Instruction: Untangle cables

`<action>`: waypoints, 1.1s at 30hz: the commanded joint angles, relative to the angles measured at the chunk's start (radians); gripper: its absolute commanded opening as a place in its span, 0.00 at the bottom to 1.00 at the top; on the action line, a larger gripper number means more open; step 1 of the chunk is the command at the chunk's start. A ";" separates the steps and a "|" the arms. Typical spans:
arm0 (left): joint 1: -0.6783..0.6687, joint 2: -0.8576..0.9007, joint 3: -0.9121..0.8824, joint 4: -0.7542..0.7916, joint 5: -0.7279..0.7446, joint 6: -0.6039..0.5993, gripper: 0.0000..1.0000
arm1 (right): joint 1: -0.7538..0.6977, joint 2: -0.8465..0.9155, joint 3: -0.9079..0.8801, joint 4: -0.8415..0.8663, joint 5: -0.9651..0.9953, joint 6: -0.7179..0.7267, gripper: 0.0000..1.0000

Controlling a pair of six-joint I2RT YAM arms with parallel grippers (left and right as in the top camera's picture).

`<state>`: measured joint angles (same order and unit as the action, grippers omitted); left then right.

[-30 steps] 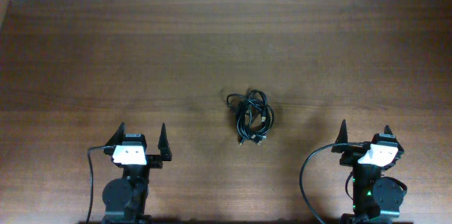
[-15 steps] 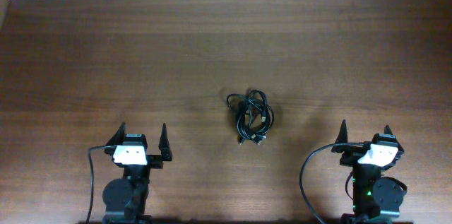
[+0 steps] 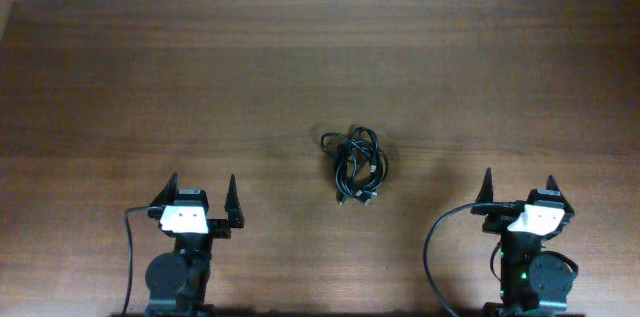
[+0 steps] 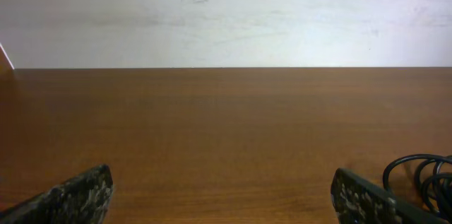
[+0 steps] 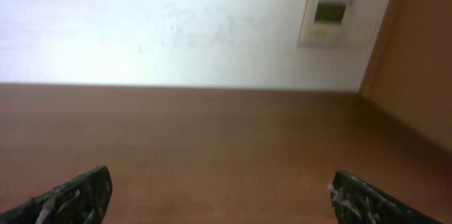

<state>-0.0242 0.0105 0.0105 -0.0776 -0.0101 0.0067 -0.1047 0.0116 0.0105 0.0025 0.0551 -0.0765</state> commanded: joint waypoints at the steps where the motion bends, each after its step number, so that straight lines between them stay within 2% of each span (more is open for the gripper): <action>1: -0.004 -0.003 -0.001 0.013 0.017 0.005 0.99 | 0.006 -0.008 -0.005 -0.006 -0.002 -0.043 0.99; 4: -0.004 -0.004 -0.001 0.032 0.161 0.005 0.99 | 0.006 -0.008 -0.005 0.112 -0.047 -0.042 0.99; 8: -0.004 -0.003 0.013 0.250 0.182 0.005 0.99 | 0.006 -0.008 -0.005 0.307 -0.297 -0.039 0.99; 11: -0.004 -0.003 0.060 0.245 0.182 0.005 0.99 | 0.006 -0.008 0.001 0.389 -0.307 -0.040 0.99; 14: -0.004 -0.002 0.146 0.203 0.169 0.005 0.99 | 0.006 -0.008 0.071 0.348 -0.314 -0.040 0.99; 17: -0.004 0.040 0.234 0.152 0.167 0.005 0.99 | 0.006 0.032 0.199 0.159 -0.262 -0.100 0.99; 20: -0.004 0.157 0.350 0.138 0.145 0.005 0.99 | 0.006 0.180 0.354 0.042 -0.139 -0.133 0.99; 23: -0.004 0.323 0.550 0.013 0.145 0.005 0.99 | 0.006 0.374 0.586 -0.125 -0.116 -0.133 0.99; 25: -0.004 0.459 0.764 -0.192 0.154 0.005 0.99 | 0.006 0.527 0.809 -0.346 -0.099 -0.132 0.99; 28: -0.004 0.605 1.056 -0.417 0.235 0.005 0.99 | 0.006 0.711 1.162 -0.692 -0.100 -0.095 0.99; 31: -0.004 0.675 1.248 -0.541 0.239 0.005 0.99 | 0.006 0.822 1.467 -0.999 -0.104 -0.072 0.99; 33: -0.004 0.683 1.312 -0.612 0.240 0.005 0.99 | 0.006 0.864 1.642 -1.174 -0.128 -0.072 0.99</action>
<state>-0.0242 0.6827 1.2446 -0.6388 0.2070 0.0063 -0.1047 0.8501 1.4891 -1.0698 -0.0566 -0.1684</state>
